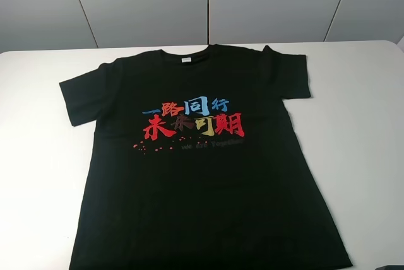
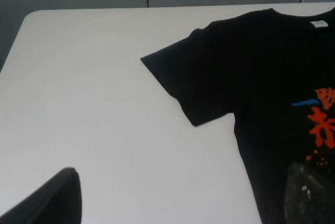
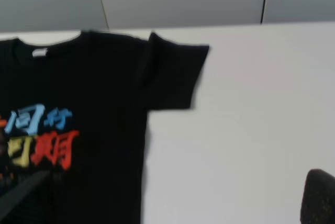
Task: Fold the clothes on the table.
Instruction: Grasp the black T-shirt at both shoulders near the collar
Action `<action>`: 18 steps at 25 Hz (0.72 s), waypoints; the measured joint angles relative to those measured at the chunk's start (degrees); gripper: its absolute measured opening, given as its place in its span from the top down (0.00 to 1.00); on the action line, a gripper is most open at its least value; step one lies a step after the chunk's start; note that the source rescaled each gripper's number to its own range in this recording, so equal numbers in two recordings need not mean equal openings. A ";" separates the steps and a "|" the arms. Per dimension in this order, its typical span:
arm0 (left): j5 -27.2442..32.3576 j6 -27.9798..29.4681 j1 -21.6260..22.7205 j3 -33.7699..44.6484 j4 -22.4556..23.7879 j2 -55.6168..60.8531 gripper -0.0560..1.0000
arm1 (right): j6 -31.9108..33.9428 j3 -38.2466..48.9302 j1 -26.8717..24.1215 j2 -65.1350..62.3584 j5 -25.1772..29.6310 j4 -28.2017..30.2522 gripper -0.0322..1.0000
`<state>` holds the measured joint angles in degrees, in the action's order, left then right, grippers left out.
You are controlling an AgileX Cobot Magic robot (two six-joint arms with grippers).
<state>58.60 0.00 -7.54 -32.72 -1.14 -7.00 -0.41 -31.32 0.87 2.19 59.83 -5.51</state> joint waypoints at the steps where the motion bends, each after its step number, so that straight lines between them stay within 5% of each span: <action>1: -0.48 -1.38 0.00 -1.08 0.00 -2.43 0.00 | 0.00 -0.91 0.00 1.58 -0.94 0.00 0.00; 10: -0.74 -16.51 0.00 -17.83 -4.14 -28.41 0.00 | -10.88 -12.97 0.00 30.38 -6.89 -5.67 0.00; 18: 3.21 -24.41 0.00 -29.48 -8.18 -54.25 0.00 | -32.80 -25.75 0.00 59.18 -6.43 -18.42 0.00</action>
<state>61.81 -24.41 -7.54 -62.20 -9.32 -61.25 -33.21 -57.08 0.87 61.37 53.40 -23.93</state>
